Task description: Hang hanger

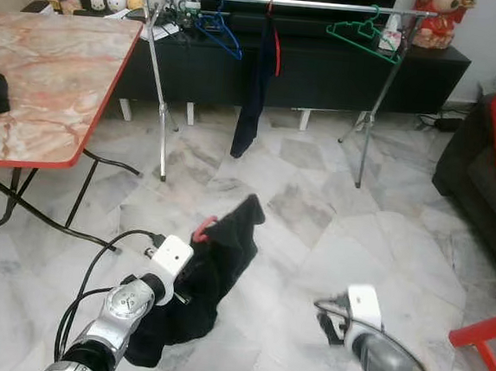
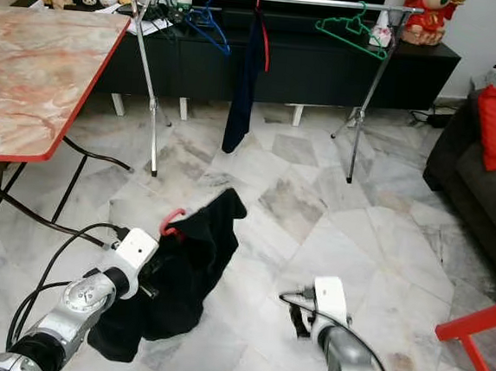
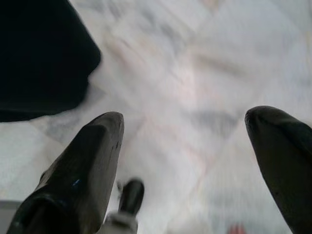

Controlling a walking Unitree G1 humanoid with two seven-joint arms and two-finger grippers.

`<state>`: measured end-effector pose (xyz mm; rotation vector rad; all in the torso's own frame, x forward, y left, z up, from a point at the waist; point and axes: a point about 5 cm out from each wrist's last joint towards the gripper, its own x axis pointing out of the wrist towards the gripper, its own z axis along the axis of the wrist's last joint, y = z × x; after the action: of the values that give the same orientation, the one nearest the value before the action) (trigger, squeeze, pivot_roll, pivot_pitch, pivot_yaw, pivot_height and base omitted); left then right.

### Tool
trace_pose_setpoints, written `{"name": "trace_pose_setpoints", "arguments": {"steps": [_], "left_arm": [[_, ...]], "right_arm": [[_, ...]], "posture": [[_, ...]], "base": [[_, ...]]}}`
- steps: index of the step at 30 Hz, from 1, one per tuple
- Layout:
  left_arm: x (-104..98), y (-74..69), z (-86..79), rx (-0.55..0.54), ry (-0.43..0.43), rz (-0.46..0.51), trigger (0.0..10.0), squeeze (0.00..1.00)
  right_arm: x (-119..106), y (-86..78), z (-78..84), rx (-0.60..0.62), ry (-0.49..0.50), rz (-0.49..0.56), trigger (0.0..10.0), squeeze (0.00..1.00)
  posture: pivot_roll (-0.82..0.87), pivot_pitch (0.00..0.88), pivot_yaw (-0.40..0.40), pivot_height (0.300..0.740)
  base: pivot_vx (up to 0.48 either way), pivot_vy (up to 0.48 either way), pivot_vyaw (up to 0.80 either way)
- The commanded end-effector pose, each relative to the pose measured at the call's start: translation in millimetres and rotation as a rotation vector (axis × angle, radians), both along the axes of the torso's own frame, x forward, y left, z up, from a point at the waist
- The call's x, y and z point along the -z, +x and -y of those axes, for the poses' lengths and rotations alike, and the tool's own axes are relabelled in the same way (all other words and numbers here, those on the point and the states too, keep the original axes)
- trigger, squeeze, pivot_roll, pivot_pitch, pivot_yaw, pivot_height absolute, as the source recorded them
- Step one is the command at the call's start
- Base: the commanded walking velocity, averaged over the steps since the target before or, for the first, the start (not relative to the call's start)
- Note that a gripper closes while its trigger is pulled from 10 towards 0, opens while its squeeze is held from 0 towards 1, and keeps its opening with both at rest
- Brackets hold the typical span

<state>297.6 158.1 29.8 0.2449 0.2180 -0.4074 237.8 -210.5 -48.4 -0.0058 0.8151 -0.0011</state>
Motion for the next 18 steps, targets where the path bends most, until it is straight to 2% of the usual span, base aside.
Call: {"name": "trace_pose_setpoints", "arguments": {"steps": [1, 4, 6, 9, 10, 11, 12, 15, 18], "left_arm": [[-6.6, 0.6, -6.6, -0.046, -0.028, 0.056, 10.0, 0.0], [-9.3, -2.4, -18.8, -0.119, -0.055, 0.086, 10.0, 0.0], [-11.9, -6.2, -29.5, -0.173, -0.059, 0.111, 10.0, 0.0], [-12.9, -10.3, -35.2, -0.202, -0.051, 0.124, 10.0, 0.0], [-12.9, -10.3, -35.2, -0.202, -0.051, 0.124, 10.0, 0.0], [-13.8, -14.8, -38.7, -0.209, -0.05, 0.135, 10.0, 0.0], [-14.3, -17.0, -40.5, -0.217, -0.051, 0.141, 10.0, 0.0], [-16.4, -23.9, -48.3, -0.273, -0.086, 0.152, 10.0, 0.0], [-13.3, -31.7, -53.1, -0.28, -0.079, 0.129, 10.0, 0.0]], "right_arm": [[3.5, -6.0, 4.2, 0.076, 0.003, -0.009, 10.0, 0.0], [13.0, -22.2, 7.9, 0.129, -0.014, -0.043, 10.0, 0.0], [21.3, -36.5, 6.8, 0.107, -0.046, -0.082, 10.0, 0.0], [28.2, -49.9, 7.8, 0.119, -0.067, -0.118, 10.0, 0.0], [28.2, -49.9, 7.8, 0.119, -0.067, -0.118, 10.0, 0.0], [32.8, -60.6, 10.5, 0.183, -0.058, -0.141, 10.0, 0.0], [35.2, -66.0, 11.0, 0.19, -0.062, -0.155, 10.0, 0.0], [42.8, -82.4, 6.9, 0.156, -0.069, -0.195, 10.0, 0.0], [46.6, -91.2, 2.2, 0.172, -0.041, -0.195, 10.0, 0.0]], "posture": [[-0.07, 0.0, -0.042, 0.74], [-0.07, 0.0, -0.036, 0.74], [-0.07, 0.0, -0.036, 0.74], [-0.06, 0.0, -0.034, 0.74], [-0.06, 0.0, -0.034, 0.74], [-0.07, 0.0, -0.033, 0.74], [-0.07, 0.0, -0.031, 0.74], [-0.07, 0.0, -0.029, 0.74], [-0.07, 0.0, -0.03, 0.74]], "base": [[0.0, 0.0, 0.0], [0.0, 0.0, 0.0], [0.0, 0.0, 0.0], [0.0, 0.0, 0.0], [0.0, 0.0, 0.0], [0.0, 0.0, 0.0], [0.0, 0.0, 0.0], [0.0, 0.0, 0.0], [0.0, 0.0, 0.0]]}}
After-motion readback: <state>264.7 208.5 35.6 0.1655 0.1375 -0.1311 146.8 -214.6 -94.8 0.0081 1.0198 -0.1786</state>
